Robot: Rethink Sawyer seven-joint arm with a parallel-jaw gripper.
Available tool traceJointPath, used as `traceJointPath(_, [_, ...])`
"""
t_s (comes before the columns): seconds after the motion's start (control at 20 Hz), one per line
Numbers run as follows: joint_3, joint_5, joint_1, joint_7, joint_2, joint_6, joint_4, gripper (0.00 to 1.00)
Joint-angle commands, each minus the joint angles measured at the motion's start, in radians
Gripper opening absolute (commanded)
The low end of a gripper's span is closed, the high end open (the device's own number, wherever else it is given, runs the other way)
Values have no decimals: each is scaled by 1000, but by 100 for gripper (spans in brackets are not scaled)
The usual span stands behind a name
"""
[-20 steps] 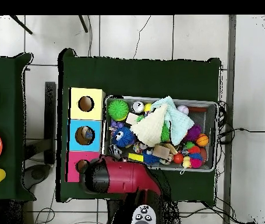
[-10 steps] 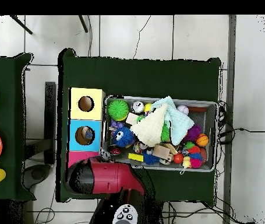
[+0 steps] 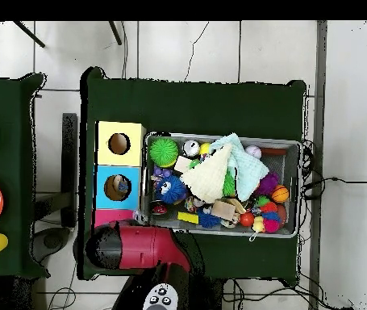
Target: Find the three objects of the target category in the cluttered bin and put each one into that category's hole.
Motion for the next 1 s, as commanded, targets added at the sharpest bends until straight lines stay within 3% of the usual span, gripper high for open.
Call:
traceJointPath(0.05, [-9,69,26,276,39,97,-74,0])
traceJointPath(0.5, [-40,124,95,303,20,146,-80,0])
traceJointPath(1.0, [-70,145,125,292,14,246,-145,0])
